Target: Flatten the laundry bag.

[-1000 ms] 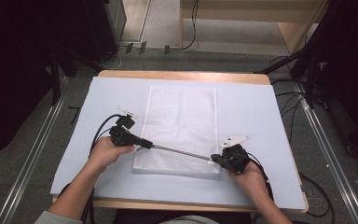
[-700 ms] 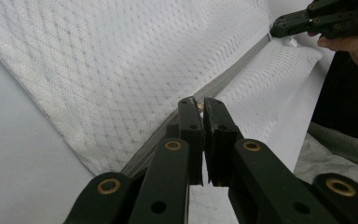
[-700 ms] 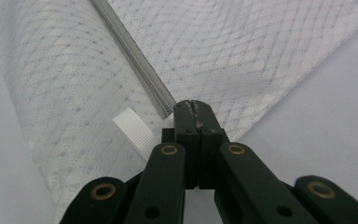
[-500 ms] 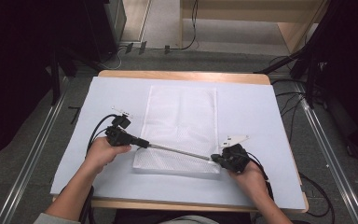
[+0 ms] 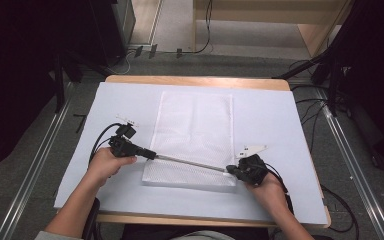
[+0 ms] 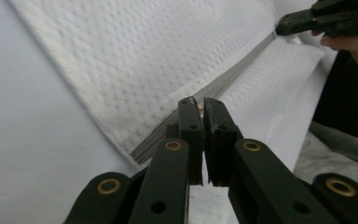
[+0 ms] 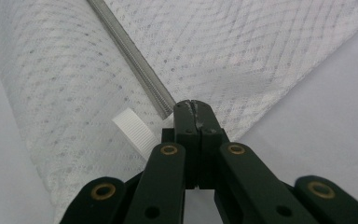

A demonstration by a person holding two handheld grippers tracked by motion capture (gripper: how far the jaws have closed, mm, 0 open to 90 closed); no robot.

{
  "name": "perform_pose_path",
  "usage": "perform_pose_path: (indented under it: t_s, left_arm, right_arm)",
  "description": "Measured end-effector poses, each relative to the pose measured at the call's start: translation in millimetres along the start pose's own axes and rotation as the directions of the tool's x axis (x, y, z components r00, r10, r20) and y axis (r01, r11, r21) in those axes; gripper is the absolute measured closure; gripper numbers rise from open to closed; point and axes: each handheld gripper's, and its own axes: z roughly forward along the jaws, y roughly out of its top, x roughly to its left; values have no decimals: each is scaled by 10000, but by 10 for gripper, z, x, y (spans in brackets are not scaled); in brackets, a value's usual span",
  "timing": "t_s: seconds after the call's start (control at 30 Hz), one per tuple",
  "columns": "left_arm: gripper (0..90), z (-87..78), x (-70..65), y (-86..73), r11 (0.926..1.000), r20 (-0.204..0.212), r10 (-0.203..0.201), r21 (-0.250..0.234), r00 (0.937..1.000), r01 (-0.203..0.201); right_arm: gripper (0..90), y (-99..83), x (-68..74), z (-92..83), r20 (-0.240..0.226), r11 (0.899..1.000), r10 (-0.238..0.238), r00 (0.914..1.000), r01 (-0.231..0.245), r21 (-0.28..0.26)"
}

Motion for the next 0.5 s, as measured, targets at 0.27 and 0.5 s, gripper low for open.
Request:
perform_pose_path:
  t_s: [0.27, 0.5]
  left_arm:
    - [880, -32, 18, -17, 9999, 42, -127, -61, 9999, 127]
    - [881, -84, 55, -52, 9995, -237, -274, -150, 9993, 270]
  right_arm:
    - [900, 4, -12, 2, -47, 10000, -32, 10000, 32, 19]
    - [900, 7, -14, 2, -60, 10000, -11, 10000, 11, 48]
